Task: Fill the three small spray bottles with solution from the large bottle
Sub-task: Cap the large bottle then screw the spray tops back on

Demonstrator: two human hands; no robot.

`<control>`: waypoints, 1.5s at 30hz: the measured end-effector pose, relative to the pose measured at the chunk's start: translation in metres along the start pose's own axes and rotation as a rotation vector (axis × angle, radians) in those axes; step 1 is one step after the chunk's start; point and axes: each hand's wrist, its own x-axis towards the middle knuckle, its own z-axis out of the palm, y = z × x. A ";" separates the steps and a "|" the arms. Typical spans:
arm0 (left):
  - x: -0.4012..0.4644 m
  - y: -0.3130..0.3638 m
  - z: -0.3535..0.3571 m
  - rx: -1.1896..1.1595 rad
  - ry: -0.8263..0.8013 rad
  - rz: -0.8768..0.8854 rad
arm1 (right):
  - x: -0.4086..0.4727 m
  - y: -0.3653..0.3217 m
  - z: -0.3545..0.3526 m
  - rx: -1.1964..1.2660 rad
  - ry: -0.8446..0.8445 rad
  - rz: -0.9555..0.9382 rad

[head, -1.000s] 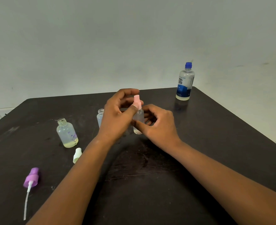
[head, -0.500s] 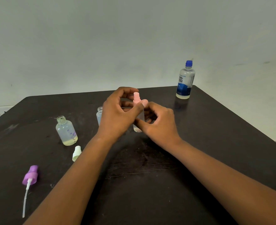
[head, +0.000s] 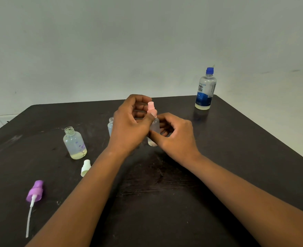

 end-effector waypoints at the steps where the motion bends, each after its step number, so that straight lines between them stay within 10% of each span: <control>1: 0.000 0.000 0.000 -0.004 -0.021 0.007 | 0.000 0.000 0.000 -0.001 0.000 -0.001; 45: -0.003 -0.002 0.006 0.113 0.079 0.003 | 0.003 -0.005 -0.005 -0.093 0.112 -0.088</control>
